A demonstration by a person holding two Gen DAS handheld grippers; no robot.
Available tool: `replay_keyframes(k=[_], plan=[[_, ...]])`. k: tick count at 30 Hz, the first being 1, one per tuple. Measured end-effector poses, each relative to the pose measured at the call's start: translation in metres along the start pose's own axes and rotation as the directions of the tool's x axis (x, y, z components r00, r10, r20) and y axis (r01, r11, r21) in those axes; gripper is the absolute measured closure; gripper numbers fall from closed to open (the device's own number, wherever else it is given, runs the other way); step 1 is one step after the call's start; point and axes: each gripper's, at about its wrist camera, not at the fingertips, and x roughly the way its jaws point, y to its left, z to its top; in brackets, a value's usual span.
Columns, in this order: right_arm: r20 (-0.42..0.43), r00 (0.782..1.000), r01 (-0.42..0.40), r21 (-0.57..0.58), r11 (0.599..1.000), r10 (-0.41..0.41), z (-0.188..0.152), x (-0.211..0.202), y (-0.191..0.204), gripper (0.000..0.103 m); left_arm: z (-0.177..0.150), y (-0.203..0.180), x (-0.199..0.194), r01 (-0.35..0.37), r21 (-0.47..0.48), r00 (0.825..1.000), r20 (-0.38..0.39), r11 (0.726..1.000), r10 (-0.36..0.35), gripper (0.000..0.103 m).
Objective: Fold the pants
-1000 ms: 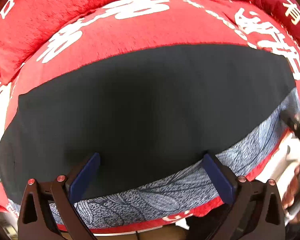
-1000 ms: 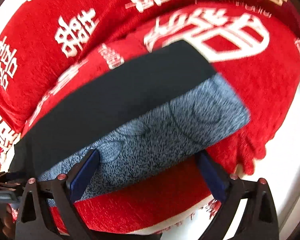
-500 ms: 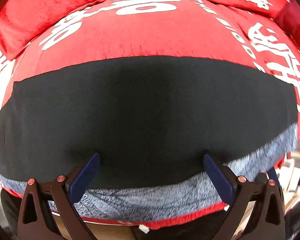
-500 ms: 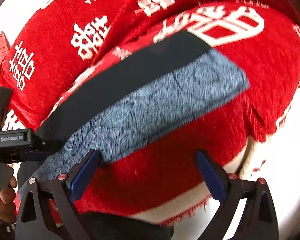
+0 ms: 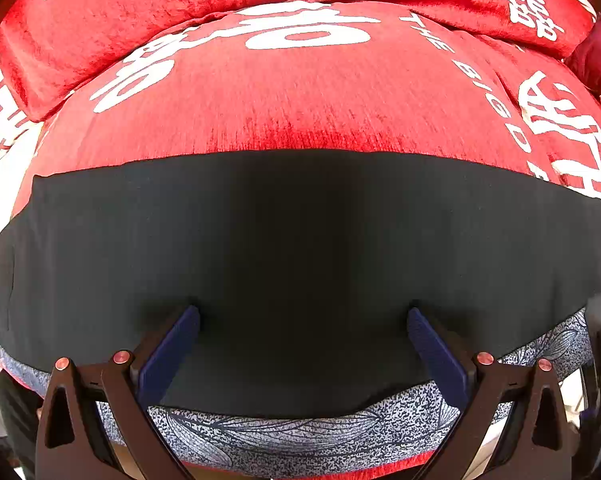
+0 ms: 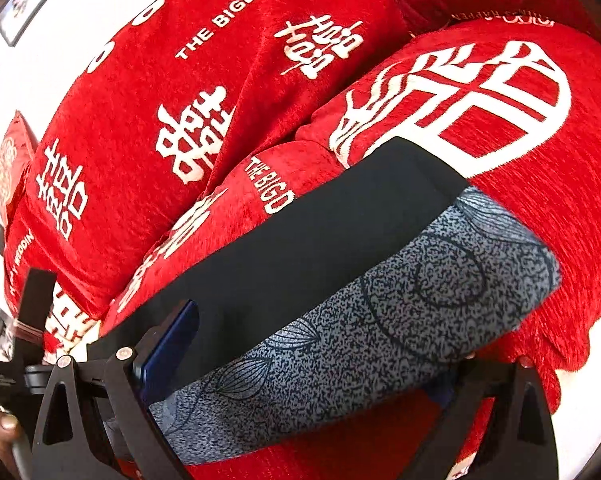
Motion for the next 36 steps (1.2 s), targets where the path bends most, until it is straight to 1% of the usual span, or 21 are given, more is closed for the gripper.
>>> replay_keyframes(k=[4, 6, 9, 13, 14, 15, 16, 17, 18, 20, 21, 22, 24, 25, 26, 28, 29, 30, 31, 34, 36], plan=[[0.005, 1.000, -0.003, -0.021, 1.000, 0.003, -0.021, -0.009, -0.001, 0.007, -0.001, -0.002, 0.001, -0.003, 0.002, 1.000, 0.017, 1.000, 0.003, 0.000], [0.007, 1.000, 0.003, -0.026, 1.000, -0.003, -0.021, -0.007, 0.000, 0.007, -0.003, -0.003, -0.001, -0.005, 0.002, 0.999, 0.031, 1.000, 0.005, 0.000], [0.008, 1.000, 0.011, -0.035, 0.999, -0.011, -0.008, 0.006, 0.002, 0.007, -0.005, -0.004, -0.003, -0.002, 0.002, 0.999, 0.034, 1.000, 0.002, 0.000], [-0.018, 1.000, 0.020, -0.078, 0.997, -0.021, 0.010, 0.031, 0.011, 0.007, -0.004, -0.001, -0.002, 0.003, 0.004, 1.000, 0.028, 1.000, -0.003, 0.000], [-0.024, 0.999, 0.030, -0.094, 0.995, -0.032, 0.013, 0.037, 0.013, 0.011, -0.003, 0.000, -0.001, 0.004, 0.006, 1.000, 0.030, 1.000, -0.004, 0.000], [-0.028, 0.998, 0.050, -0.105, 0.993, -0.053, 0.015, 0.040, 0.015, 0.022, -0.003, 0.001, 0.000, 0.005, 0.008, 0.999, 0.032, 1.000, -0.006, 0.000], [-0.032, 0.996, 0.075, -0.116, 0.990, -0.079, 0.017, 0.042, 0.015, 0.030, -0.002, 0.003, 0.000, 0.007, 0.011, 0.999, 0.034, 1.000, -0.007, 0.000], [-0.040, 0.993, 0.102, -0.115, 0.988, -0.107, 0.019, 0.041, 0.014, 0.051, -0.003, 0.003, 0.000, 0.008, 0.014, 0.999, 0.036, 1.000, -0.008, 0.000], [-0.047, 0.994, 0.092, -0.102, 0.991, -0.097, 0.020, 0.040, 0.012, 0.070, -0.003, 0.003, 0.000, 0.007, 0.017, 0.999, 0.039, 1.000, -0.008, 0.000], [-0.056, 0.997, 0.046, -0.051, 0.998, -0.049, 0.022, 0.035, 0.006, 0.078, -0.003, 0.002, 0.001, 0.006, 0.024, 0.999, 0.051, 1.000, -0.007, 0.000], [-0.054, 0.997, 0.050, -0.059, 0.997, -0.053, 0.022, 0.032, 0.009, 0.081, -0.003, 0.002, 0.001, 0.005, 0.029, 0.998, 0.056, 1.000, -0.007, 0.000], [-0.047, 0.997, 0.062, -0.078, 0.995, -0.066, 0.021, 0.029, 0.014, 0.082, -0.003, 0.002, 0.001, 0.007, 0.033, 0.998, 0.056, 0.999, -0.009, 0.000], [-0.013, 0.996, 0.091, -0.142, 0.986, -0.093, 0.023, 0.018, 0.033, 0.084, 0.002, 0.004, -0.003, 0.021, 0.032, 0.999, 0.028, 0.999, -0.022, 0.000], [0.008, 0.995, 0.095, -0.163, 0.982, -0.095, 0.024, 0.012, 0.041, 0.084, 0.003, 0.005, -0.006, 0.021, 0.033, 0.999, 0.027, 0.999, -0.022, 0.000], [0.018, 0.995, 0.097, -0.178, 0.979, -0.096, 0.025, 0.009, 0.046, 0.084, 0.004, 0.010, -0.011, 0.006, 0.021, 0.999, 0.049, 1.000, -0.007, 0.000], [0.027, 0.993, 0.117, -0.210, 0.971, -0.114, 0.028, 0.004, 0.057, 0.084, 0.005, 0.016, -0.011, -0.030, -0.015, 0.997, 0.067, 0.999, 0.031, 0.000], [0.027, 0.991, 0.134, -0.227, 0.965, -0.131, 0.029, 0.004, 0.062, 0.084, 0.006, 0.020, -0.005, -0.032, -0.033, 0.999, 0.042, 0.999, 0.033, 0.000], [0.025, 0.988, 0.153, -0.243, 0.958, -0.152, 0.029, 0.004, 0.067, 0.084, 0.007, 0.023, -0.001, -0.015, -0.045, 0.999, 0.029, 0.999, 0.016, 0.000], [0.023, 0.986, 0.167, -0.251, 0.953, -0.167, 0.030, 0.004, 0.071, 0.084, 0.008, 0.024, 0.002, -0.006, -0.053, 0.999, 0.031, 0.999, 0.008, 0.000], [0.020, 0.980, 0.197, -0.264, 0.944, -0.199, 0.032, 0.003, 0.083, 0.084, 0.009, 0.015, 0.003, -0.049, 0.005, 0.996, 0.069, 0.999, 0.049, 0.000], [0.020, 0.977, 0.209, -0.270, 0.940, -0.211, 0.035, 0.000, 0.092, 0.084, 0.011, 0.013, 0.004, -0.055, 0.026, 0.995, 0.085, 0.998, 0.053, 0.000]])
